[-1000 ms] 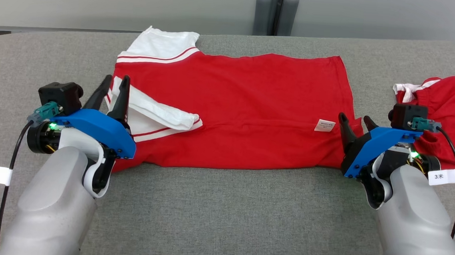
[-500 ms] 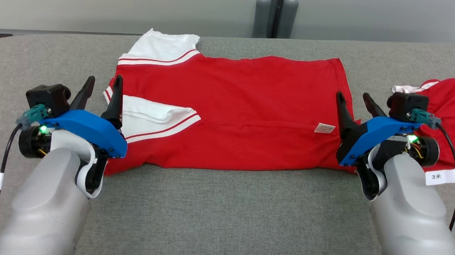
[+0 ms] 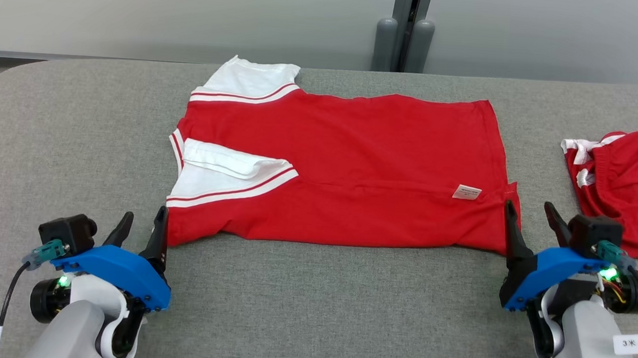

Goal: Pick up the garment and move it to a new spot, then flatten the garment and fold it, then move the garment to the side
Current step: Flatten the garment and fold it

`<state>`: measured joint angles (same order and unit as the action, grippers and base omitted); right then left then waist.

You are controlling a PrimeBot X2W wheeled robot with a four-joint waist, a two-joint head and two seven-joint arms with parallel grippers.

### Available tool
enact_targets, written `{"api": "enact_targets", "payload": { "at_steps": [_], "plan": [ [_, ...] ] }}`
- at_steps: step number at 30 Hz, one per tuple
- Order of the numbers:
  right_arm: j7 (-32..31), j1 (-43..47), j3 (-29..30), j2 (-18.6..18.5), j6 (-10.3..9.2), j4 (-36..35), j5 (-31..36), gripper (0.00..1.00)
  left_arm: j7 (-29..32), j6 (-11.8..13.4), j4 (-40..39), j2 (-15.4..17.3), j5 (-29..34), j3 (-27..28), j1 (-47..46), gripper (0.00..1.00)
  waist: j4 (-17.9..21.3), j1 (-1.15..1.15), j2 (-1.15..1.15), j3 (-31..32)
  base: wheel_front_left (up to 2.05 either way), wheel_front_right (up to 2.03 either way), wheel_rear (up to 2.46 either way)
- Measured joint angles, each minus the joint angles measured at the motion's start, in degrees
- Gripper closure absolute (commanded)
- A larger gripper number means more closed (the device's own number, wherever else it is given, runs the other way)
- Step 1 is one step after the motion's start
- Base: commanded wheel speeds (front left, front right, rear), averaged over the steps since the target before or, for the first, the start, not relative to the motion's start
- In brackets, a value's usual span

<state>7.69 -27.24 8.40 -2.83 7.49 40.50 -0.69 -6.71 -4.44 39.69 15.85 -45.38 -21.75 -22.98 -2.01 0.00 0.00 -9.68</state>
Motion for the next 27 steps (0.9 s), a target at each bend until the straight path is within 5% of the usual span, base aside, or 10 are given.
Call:
{"api": "enact_targets", "payload": {
  "at_steps": [13,14,15,17,27],
  "plan": [
    [-8.0,9.2,-0.6,0.0,0.00,-15.5,-2.5,0.00,9.2,3.5,-6.4,0.6,-4.6,0.9,3.6,0.00,2.1,0.00,0.00,-2.8,0.00,0.00,0.00],
    [-8.7,9.3,-0.6,0.0,0.00,-15.9,-2.5,0.00,9.6,3.6,-6.6,0.5,-4.9,0.9,3.8,0.11,2.2,0.00,0.00,-2.9,0.00,0.00,0.00],
    [-9.2,9.4,-0.7,0.0,0.00,-16.2,-2.8,0.00,9.7,3.6,-7.0,0.6,-5.2,1.0,3.9,0.51,2.3,0.00,0.00,-3.1,0.00,0.00,0.00],
    [-10.0,9.8,-0.8,0.0,0.00,-16.2,-3.3,0.00,10.1,3.6,-7.6,0.6,-5.5,1.0,3.9,0.95,2.2,0.00,0.00,-3.3,0.00,0.00,0.00],
    [-11.7,6.0,-1.9,0.0,0.00,-7.8,-9.2,0.00,8.0,4.0,-10.3,0.7,-5.5,1.8,3.9,1.00,0.6,0.00,0.00,-3.5,0.00,0.00,0.00]
  ]
}}
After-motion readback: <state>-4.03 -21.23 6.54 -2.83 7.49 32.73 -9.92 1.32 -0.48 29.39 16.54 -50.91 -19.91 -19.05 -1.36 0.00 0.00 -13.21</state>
